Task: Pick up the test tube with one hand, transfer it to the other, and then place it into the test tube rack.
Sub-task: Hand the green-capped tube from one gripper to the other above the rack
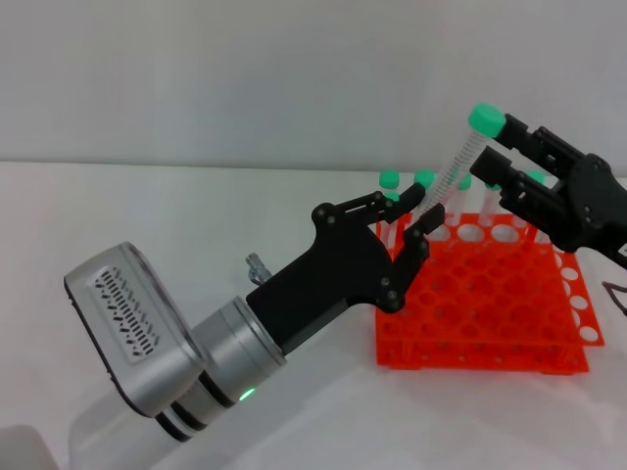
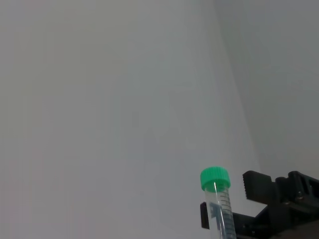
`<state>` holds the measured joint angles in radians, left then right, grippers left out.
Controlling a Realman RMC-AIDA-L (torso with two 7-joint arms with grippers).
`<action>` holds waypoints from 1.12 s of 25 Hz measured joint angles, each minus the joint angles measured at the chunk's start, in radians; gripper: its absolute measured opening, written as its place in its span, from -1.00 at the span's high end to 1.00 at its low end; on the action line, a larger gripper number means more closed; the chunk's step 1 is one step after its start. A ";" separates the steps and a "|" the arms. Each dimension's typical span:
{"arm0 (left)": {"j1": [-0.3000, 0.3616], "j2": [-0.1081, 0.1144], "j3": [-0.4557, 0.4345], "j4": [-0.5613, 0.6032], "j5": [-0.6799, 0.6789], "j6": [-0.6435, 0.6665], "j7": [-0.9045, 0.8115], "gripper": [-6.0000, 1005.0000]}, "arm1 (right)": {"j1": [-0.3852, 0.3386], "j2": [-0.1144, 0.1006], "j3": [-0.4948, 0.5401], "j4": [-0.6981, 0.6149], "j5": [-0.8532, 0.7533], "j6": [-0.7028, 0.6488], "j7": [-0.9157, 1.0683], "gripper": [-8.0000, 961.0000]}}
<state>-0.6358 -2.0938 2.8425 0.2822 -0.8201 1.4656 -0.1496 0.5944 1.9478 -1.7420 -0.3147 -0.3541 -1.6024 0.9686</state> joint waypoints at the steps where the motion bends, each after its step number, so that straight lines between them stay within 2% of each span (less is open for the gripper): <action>1: -0.002 0.000 0.000 0.000 0.002 -0.006 0.003 0.61 | 0.003 0.002 0.000 0.000 -0.007 0.007 0.002 -0.55; 6: -0.004 0.001 0.000 -0.001 0.006 -0.011 0.003 0.61 | 0.012 0.013 0.001 -0.005 -0.034 0.031 0.008 -0.40; 17: -0.004 0.001 0.000 -0.002 0.026 -0.036 0.004 0.61 | 0.016 0.038 0.006 -0.006 -0.033 0.037 0.004 -0.28; 27: 0.001 0.000 0.000 0.000 0.027 -0.040 0.004 0.61 | 0.009 0.040 0.006 -0.006 -0.034 0.038 -0.010 -0.18; 28: 0.002 0.000 0.000 0.000 0.028 -0.040 0.004 0.61 | 0.008 0.040 0.006 -0.006 -0.034 0.038 -0.013 -0.11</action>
<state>-0.6334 -2.0939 2.8425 0.2821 -0.7923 1.4257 -0.1456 0.6023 1.9880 -1.7363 -0.3207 -0.3883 -1.5644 0.9557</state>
